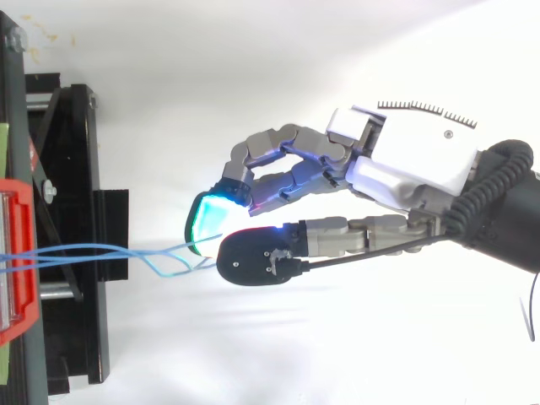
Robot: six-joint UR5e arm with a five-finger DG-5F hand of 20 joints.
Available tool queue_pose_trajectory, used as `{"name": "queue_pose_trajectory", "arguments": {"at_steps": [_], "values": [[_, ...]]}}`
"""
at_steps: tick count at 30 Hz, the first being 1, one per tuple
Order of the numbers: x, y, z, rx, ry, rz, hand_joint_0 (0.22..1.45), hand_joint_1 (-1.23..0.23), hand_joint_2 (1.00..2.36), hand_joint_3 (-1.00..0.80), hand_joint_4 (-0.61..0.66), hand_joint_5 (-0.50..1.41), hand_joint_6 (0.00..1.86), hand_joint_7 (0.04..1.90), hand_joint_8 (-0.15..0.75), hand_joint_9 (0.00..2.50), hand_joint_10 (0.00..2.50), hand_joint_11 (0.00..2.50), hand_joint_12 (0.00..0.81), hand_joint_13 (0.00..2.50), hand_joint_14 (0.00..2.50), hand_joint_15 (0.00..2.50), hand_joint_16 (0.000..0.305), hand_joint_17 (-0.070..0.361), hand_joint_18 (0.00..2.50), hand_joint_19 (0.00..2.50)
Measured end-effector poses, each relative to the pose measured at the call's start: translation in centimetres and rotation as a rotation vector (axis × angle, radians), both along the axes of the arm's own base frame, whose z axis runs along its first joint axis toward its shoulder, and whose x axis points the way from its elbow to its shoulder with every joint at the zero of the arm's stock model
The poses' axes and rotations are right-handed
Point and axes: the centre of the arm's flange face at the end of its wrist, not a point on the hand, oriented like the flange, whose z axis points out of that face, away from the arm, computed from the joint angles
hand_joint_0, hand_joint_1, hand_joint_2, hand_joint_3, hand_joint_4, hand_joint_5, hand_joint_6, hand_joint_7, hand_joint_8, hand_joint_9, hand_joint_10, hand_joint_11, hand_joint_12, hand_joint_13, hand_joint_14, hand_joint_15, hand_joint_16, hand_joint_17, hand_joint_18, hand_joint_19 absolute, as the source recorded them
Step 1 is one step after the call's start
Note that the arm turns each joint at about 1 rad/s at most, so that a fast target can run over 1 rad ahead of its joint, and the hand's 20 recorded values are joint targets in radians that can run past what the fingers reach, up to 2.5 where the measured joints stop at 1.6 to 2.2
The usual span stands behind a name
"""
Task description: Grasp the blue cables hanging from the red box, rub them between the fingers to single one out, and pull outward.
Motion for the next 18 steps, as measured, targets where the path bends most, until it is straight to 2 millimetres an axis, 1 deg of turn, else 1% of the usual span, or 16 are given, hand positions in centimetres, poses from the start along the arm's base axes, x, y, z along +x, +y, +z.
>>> {"name": "queue_pose_trajectory", "arguments": {"at_steps": [10, 18], "values": [[-0.05, 0.01, -0.04, -0.042, 0.022, 0.012, 0.58, -0.74, 1.00, 0.00, 0.14, -0.12, 0.84, 1.02, 0.282, 0.76, 0.00, 0.32, 0.393, 0.55, 0.01, 0.19, 0.059, 0.132, 0.49, 0.29], [-0.75, -0.18, -0.23, -0.089, 0.094, 0.024, 0.58, -0.74, 1.00, 0.00, 0.14, -0.12, 0.84, 1.03, 0.284, 0.76, 0.01, 0.33, 0.394, 0.55, 0.01, 0.19, 0.059, 0.132, 0.49, 0.29]]}}
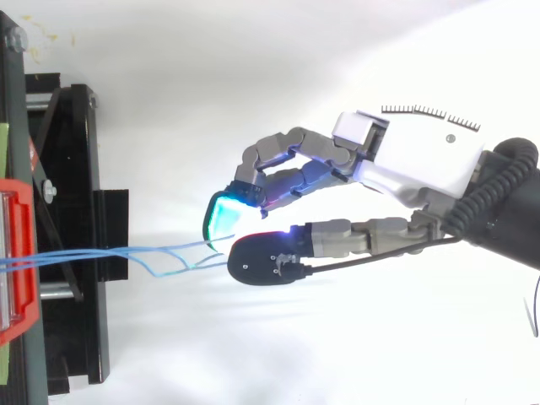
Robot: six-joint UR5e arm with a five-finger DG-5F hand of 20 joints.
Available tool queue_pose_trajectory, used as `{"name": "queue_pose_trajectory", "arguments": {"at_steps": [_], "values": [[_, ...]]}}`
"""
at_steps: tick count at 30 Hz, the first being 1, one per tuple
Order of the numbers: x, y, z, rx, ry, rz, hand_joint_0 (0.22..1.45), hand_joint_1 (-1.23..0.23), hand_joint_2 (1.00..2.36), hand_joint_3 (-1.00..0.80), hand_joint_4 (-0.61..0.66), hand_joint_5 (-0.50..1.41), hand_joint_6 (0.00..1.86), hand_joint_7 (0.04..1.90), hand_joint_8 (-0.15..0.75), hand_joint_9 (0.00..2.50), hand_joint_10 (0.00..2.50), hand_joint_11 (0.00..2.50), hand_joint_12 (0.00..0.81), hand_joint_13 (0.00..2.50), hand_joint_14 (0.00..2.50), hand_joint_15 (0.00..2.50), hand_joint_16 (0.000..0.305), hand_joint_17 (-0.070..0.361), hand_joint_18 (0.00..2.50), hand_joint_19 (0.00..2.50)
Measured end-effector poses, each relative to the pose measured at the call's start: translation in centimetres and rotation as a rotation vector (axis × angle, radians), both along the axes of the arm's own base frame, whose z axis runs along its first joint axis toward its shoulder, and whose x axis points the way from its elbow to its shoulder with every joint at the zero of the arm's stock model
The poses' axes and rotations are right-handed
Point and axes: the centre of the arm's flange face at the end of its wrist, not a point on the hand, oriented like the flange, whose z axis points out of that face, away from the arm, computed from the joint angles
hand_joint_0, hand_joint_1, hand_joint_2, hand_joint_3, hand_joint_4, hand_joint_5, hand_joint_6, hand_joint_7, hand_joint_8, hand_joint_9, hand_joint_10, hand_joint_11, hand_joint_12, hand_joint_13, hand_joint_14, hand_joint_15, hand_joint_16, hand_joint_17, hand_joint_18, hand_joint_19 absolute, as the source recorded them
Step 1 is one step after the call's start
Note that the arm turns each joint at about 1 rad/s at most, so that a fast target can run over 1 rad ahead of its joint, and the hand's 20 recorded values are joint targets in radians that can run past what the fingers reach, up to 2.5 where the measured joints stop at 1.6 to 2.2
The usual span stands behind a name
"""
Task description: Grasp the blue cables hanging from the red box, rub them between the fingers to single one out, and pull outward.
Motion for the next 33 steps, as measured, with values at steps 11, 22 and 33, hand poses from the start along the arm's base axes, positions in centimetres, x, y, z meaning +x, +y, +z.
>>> {"name": "queue_pose_trajectory", "arguments": {"at_steps": [11, 22, 33], "values": [[-1.7, -0.4, 2.3, 0.003, 0.061, 0.009, 0.57, -0.74, 1.00, 0.01, 0.13, -0.12, 0.84, 1.02, 0.285, 0.76, 0.01, 0.32, 0.396, 0.55, 0.01, 0.19, 0.059, 0.133, 0.49, 0.29], [-1.5, -0.1, 2.5, -0.003, 0.049, 0.021, 0.58, -0.74, 1.00, 0.01, 0.13, -0.12, 0.84, 1.03, 0.288, 0.76, 0.00, 0.32, 0.398, 0.55, 0.01, 0.19, 0.059, 0.133, 0.49, 0.29], [-1.0, 0.0, 2.6, -0.030, 0.026, 0.028, 0.58, -0.74, 1.00, 0.01, 0.13, -0.11, 0.84, 1.02, 0.288, 0.77, 0.01, 0.33, 0.398, 0.55, 0.01, 0.19, 0.059, 0.133, 0.50, 0.29]]}}
